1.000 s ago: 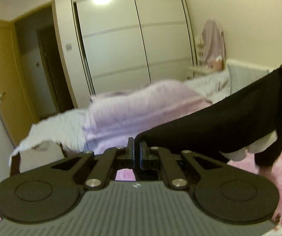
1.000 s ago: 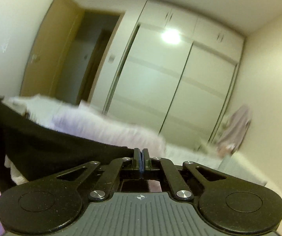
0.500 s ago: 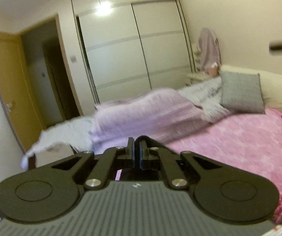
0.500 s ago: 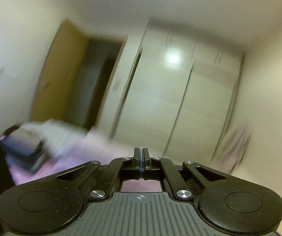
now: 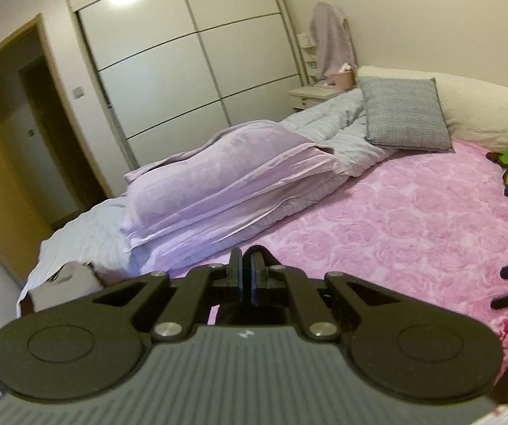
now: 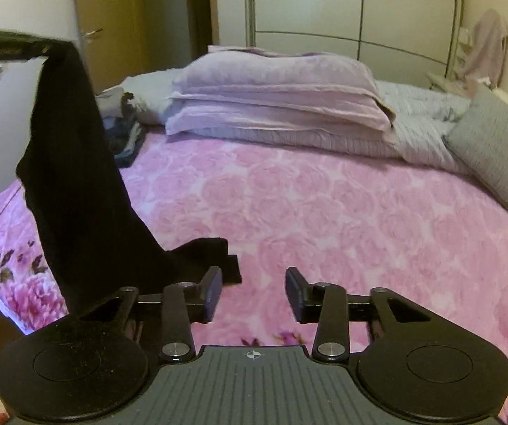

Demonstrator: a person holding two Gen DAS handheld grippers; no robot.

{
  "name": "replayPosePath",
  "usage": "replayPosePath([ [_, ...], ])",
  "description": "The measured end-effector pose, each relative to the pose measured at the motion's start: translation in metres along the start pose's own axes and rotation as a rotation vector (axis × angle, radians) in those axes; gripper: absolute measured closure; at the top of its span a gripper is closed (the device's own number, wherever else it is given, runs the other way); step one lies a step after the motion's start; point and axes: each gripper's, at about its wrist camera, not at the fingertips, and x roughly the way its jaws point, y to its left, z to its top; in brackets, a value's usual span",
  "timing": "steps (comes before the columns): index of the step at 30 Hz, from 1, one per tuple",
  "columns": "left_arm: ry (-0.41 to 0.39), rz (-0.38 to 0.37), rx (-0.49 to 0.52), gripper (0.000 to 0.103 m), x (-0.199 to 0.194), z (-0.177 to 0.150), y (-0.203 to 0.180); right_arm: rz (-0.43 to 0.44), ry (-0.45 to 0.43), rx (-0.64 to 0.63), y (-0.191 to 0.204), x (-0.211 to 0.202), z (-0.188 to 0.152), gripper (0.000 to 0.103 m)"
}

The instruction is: Fold large clothes

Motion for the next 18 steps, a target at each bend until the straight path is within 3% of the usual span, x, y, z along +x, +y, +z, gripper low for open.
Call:
replayPosePath([
  [2,0.005,-0.031,0.017,0.099,0.022,0.006,-0.003,0.008,0.016,-0.006,0.004,0.016,0.009,0.048],
  [5,0.016,-0.081,0.036,0.099,0.054,0.011,-0.005,0.065,0.087,-0.016,0.016,0.046,0.009,0.041],
  [14,0.034,-0.171,0.064,0.099,0.125,0.011,0.009,0.237,0.396,-0.041,0.097,0.164,-0.039,0.025],
  [16,0.042,-0.176,0.061,0.099,0.139,0.006,0.016,0.18,0.464,-0.086,0.116,0.193,-0.054,0.025],
  [17,0.049,-0.175,0.058,0.099,0.144,0.005,0.018,0.149,0.474,-0.099,0.119,0.212,-0.059,0.034],
  [18,0.058,-0.172,0.055,0.099,0.149,0.002,0.022,0.135,0.461,-0.093,0.119,0.219,-0.062,0.051],
])
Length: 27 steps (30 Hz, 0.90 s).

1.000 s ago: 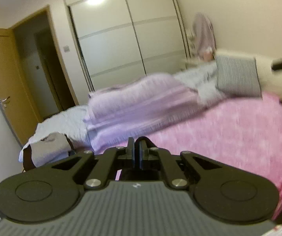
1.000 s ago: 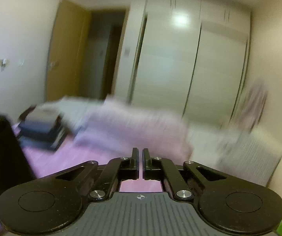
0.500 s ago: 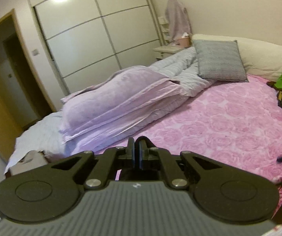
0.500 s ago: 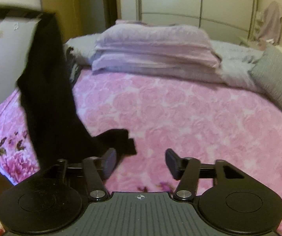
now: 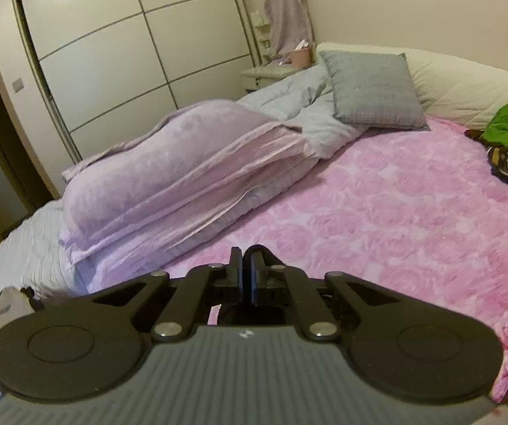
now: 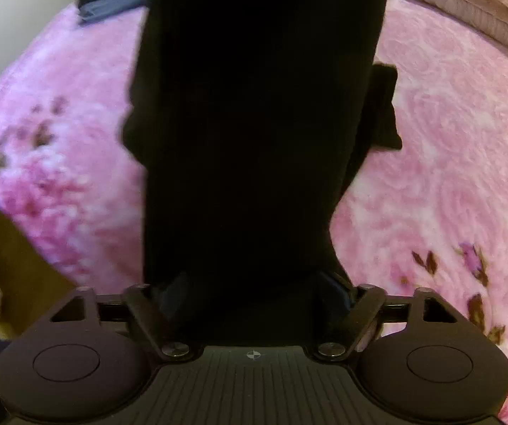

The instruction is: Fold large clothes

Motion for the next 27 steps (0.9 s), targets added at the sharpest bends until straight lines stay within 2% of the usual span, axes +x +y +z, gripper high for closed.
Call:
replayPosePath([
  [1,0.012,0.002,-0.004,0.099,0.004,-0.004,0.006,0.015,-0.017,0.02,-0.006,0.0,0.002,0.097],
  [2,0.028,0.013,-0.007,0.099,0.009,-0.009,0.012,0.029,-0.02,0.048,-0.013,-0.004,0.005,0.1],
  [7,0.119,0.056,-0.074,0.099,0.022,-0.035,0.058,0.064,-0.114,0.161,-0.076,-0.062,0.019,0.1],
  [11,0.163,0.064,-0.117,0.099,0.042,-0.041,0.088,0.027,-0.243,0.273,-0.148,-0.126,0.052,0.101],
  [15,0.153,0.029,-0.164,0.099,0.084,-0.025,0.113,-0.082,-0.383,0.292,-0.218,-0.17,0.12,0.101],
  [17,0.143,0.009,-0.178,0.098,0.116,-0.011,0.127,-0.152,-0.434,0.291,-0.251,-0.182,0.167,0.101],
  [19,0.141,0.03,-0.219,0.097,0.157,0.001,0.147,-0.211,-0.479,0.304,-0.277,-0.182,0.214,0.101],
  [21,0.172,0.051,-0.257,0.091,0.197,0.006,0.165,-0.281,-0.534,0.286,-0.291,-0.172,0.257,0.098],
  [22,0.194,0.078,-0.274,0.085,0.219,0.005,0.176,-0.34,-0.521,0.258,-0.295,-0.163,0.275,0.082],
  [23,0.219,0.099,-0.284,0.067,0.232,0.001,0.183,-0.394,-0.495,0.247,-0.297,-0.154,0.29,0.057],
  [24,0.248,0.116,-0.297,0.064,0.243,-0.005,0.19,-0.413,-0.486,0.26,-0.3,-0.145,0.298,0.05],
  [25,0.275,0.126,-0.319,0.065,0.249,-0.014,0.195,-0.394,-0.5,0.286,-0.302,-0.138,0.296,0.048],
  [27,0.315,0.099,-0.342,0.064,0.249,-0.039,0.194,-0.314,-0.482,0.334,-0.301,-0.119,0.28,0.048],
])
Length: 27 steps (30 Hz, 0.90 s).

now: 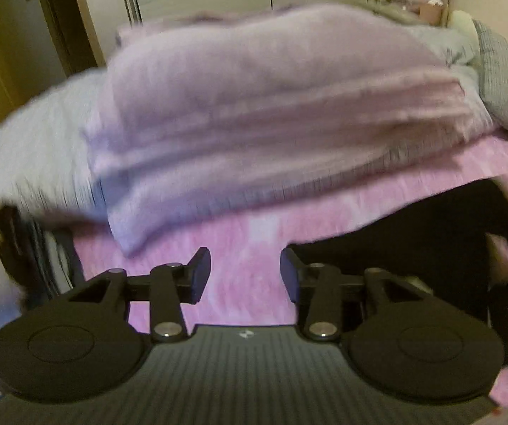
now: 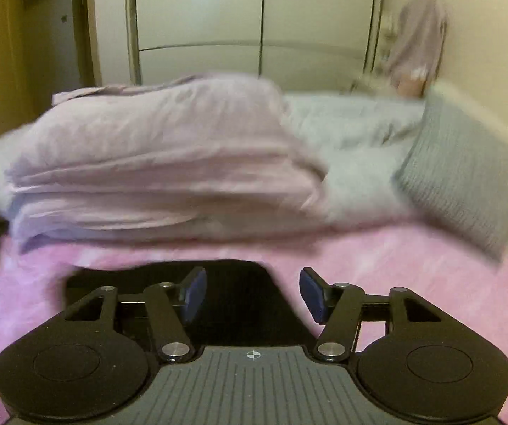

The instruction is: Fold large clothes

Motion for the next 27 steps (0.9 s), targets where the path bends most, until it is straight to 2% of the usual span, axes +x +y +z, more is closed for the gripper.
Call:
replayPosePath([
  [3,0.101,-0.043,0.03,0.061,0.002,-0.06,-0.013,0.031,0.105,0.033,-0.002,0.009,-0.058,0.048],
  [6,0.208,-0.184,0.042,0.054,-0.006,-0.126,-0.05,0.064,0.257,0.076,-0.003,0.019,-0.129,0.048],
  [8,0.237,-0.28,0.082,0.044,-0.019,-0.166,-0.092,0.041,0.37,0.075,-0.003,0.027,-0.173,0.048],
  [10,0.228,-0.332,0.158,0.038,-0.029,-0.193,-0.134,-0.003,0.417,0.074,-0.008,0.033,-0.198,0.048],
  [14,0.229,-0.288,0.194,0.031,-0.019,-0.219,-0.186,-0.055,0.405,0.163,-0.038,0.05,-0.218,0.048],
  [17,0.267,-0.186,0.257,0.032,0.0,-0.243,-0.208,-0.069,0.396,0.18,-0.052,0.069,-0.229,0.048],
  [19,0.261,-0.108,0.308,0.037,0.012,-0.256,-0.217,-0.071,0.379,0.174,-0.054,0.076,-0.233,0.048],
  [20,0.253,-0.084,0.327,0.043,0.016,-0.261,-0.218,-0.057,0.371,0.177,-0.055,0.079,-0.236,0.049],
  [21,0.234,-0.074,0.333,0.052,0.017,-0.265,-0.217,-0.036,0.363,0.182,-0.058,0.083,-0.238,0.055],
  [22,0.224,-0.066,0.333,0.075,0.015,-0.264,-0.215,-0.021,0.348,0.179,-0.06,0.084,-0.237,0.085],
  [23,0.226,-0.069,0.335,0.091,0.012,-0.26,-0.21,0.017,0.353,0.163,-0.062,0.086,-0.233,0.099],
  [25,0.216,-0.116,0.254,0.091,-0.007,-0.244,-0.183,0.059,0.353,0.135,-0.071,0.081,-0.218,0.1],
  [27,0.171,-0.121,0.169,0.091,-0.028,-0.22,-0.146,0.064,0.286,0.114,-0.086,0.066,-0.195,0.1],
])
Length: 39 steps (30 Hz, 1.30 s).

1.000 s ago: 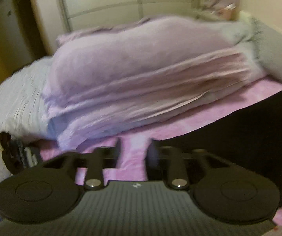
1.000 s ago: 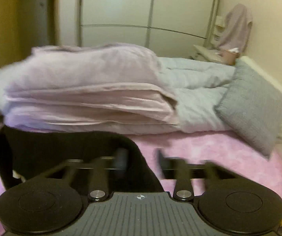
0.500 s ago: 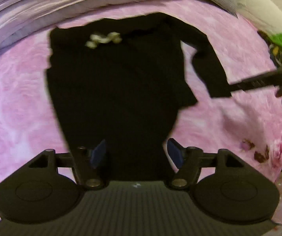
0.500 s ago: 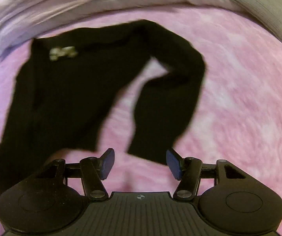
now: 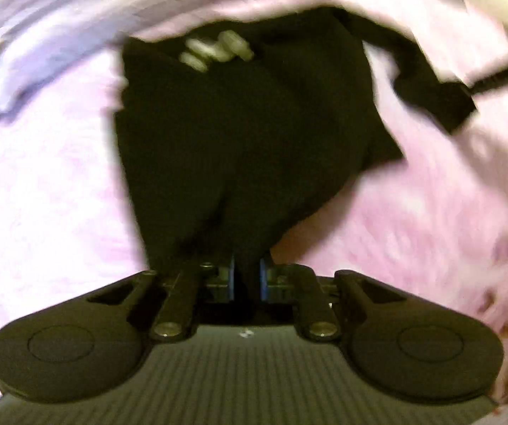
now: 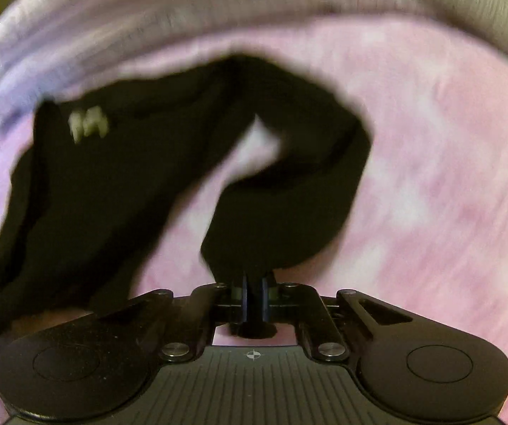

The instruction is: Fold large clothes

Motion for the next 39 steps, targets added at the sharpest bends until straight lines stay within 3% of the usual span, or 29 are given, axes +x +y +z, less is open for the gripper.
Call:
replayPosePath([
  [1,-0.039,0.023,-0.039,0.098,-0.017,0.007,0.026,-0.002,-0.042,-0.004,-0.009,-0.014,0.013,0.1],
  [3,-0.084,0.101,-0.139,0.098,-0.043,0.019,0.087,-0.029,-0.139,0.022,-0.036,-0.042,0.044,0.1],
  [5,-0.107,0.1,-0.271,0.096,-0.059,0.023,0.159,-0.084,-0.217,0.068,-0.064,-0.06,0.073,0.1],
  [7,-0.104,0.26,-0.336,0.096,-0.066,0.02,0.21,-0.212,-0.28,0.145,-0.095,-0.069,0.098,0.099],
  [8,-0.09,0.335,-0.371,0.09,-0.066,0.015,0.234,-0.29,-0.291,0.21,-0.11,-0.071,0.107,0.095],
  [9,-0.061,0.422,-0.419,0.086,-0.064,0.007,0.256,-0.351,-0.283,0.303,-0.128,-0.071,0.112,0.09],
  [10,-0.021,0.507,-0.478,0.084,-0.061,-0.003,0.274,-0.382,-0.259,0.389,-0.143,-0.071,0.113,0.072],
  [11,0.009,0.559,-0.534,0.083,-0.06,-0.013,0.285,-0.371,-0.246,0.469,-0.153,-0.072,0.107,0.053],
  [12,0.025,0.559,-0.592,0.083,-0.061,-0.025,0.291,-0.323,-0.257,0.52,-0.155,-0.075,0.096,0.046],
  [14,0.028,0.423,-0.695,0.079,-0.059,-0.047,0.283,-0.156,-0.237,0.555,-0.145,-0.072,0.067,0.046],
  [18,0.088,0.066,-0.854,0.073,-0.031,-0.088,0.213,0.202,-0.013,0.54,-0.071,-0.038,-0.008,0.046],
  [20,0.092,-0.127,-0.954,0.06,-0.017,-0.104,0.171,0.307,0.083,0.537,-0.03,-0.017,-0.038,0.05],
  [23,0.071,-0.27,-1.062,0.051,-0.005,-0.118,0.129,0.394,0.123,0.557,0.019,0.012,-0.065,0.055],
  [28,0.061,-0.36,-1.179,0.051,0.022,-0.131,0.107,0.391,0.062,0.583,0.045,0.043,-0.069,0.059],
  [29,0.06,-0.377,-1.191,0.067,0.028,-0.13,0.106,0.396,0.052,0.589,0.047,0.046,-0.067,0.073],
  [30,0.049,-0.39,-1.187,0.081,0.032,-0.128,0.104,0.41,0.064,0.579,0.048,0.052,-0.063,0.101],
  [31,0.039,-0.411,-1.181,0.101,0.036,-0.125,0.105,0.433,0.105,0.556,0.046,0.058,-0.061,0.103],
  [34,0.012,-0.397,-1.151,0.101,0.026,-0.117,0.108,0.448,0.099,0.461,0.045,0.045,-0.055,0.103],
  [39,-0.001,-0.408,-1.028,0.101,-0.019,-0.111,0.108,0.43,0.053,0.408,-0.01,-0.042,-0.048,0.103],
])
